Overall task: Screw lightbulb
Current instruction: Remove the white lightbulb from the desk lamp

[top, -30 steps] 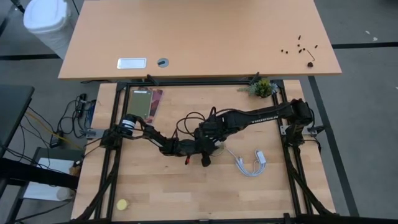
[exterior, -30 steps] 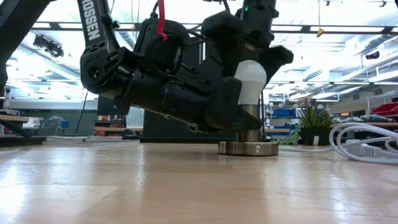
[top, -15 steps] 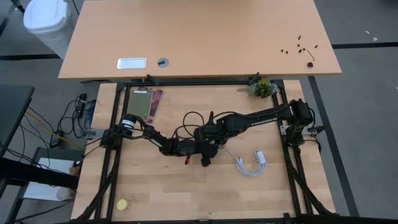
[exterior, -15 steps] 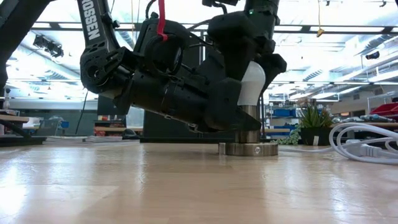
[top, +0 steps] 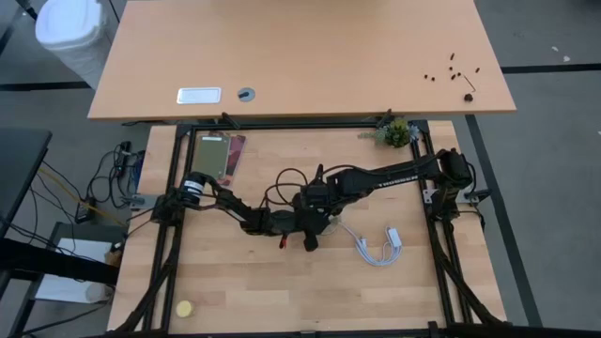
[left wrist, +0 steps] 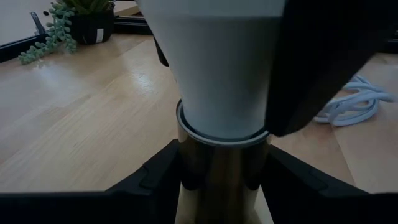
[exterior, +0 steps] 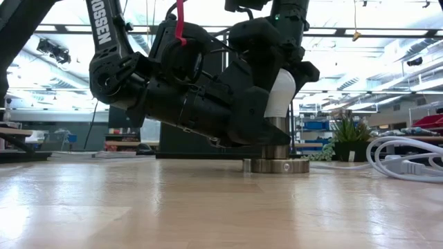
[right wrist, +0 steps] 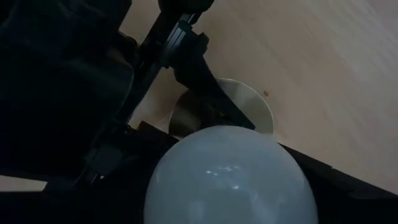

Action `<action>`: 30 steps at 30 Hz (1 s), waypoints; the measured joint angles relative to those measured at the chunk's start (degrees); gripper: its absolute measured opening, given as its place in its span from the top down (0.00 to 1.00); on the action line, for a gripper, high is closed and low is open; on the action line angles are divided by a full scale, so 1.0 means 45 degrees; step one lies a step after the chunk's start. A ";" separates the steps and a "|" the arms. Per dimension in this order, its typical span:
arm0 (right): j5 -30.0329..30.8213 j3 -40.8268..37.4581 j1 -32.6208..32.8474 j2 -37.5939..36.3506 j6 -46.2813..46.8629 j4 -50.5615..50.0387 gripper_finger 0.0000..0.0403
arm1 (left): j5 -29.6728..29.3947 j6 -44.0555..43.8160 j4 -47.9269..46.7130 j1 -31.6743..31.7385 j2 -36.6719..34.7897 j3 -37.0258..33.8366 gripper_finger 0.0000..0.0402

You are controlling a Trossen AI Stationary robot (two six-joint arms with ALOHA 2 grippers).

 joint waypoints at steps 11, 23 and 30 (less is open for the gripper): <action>-0.0551 0.0000 -0.0015 0.0000 -0.1068 -0.0091 0.31 | 0.0013 0.0004 0.0000 0.0000 0.0000 0.0014 0.53; -0.0530 0.0020 0.0005 0.0000 -1.0885 -0.0212 0.33 | -0.0044 0.0434 0.0000 0.0000 0.0005 0.0017 0.53; 0.0567 0.0010 0.0031 0.0000 -1.8512 -0.0390 0.30 | -0.0065 0.0281 0.0012 0.0011 0.0005 0.0014 0.53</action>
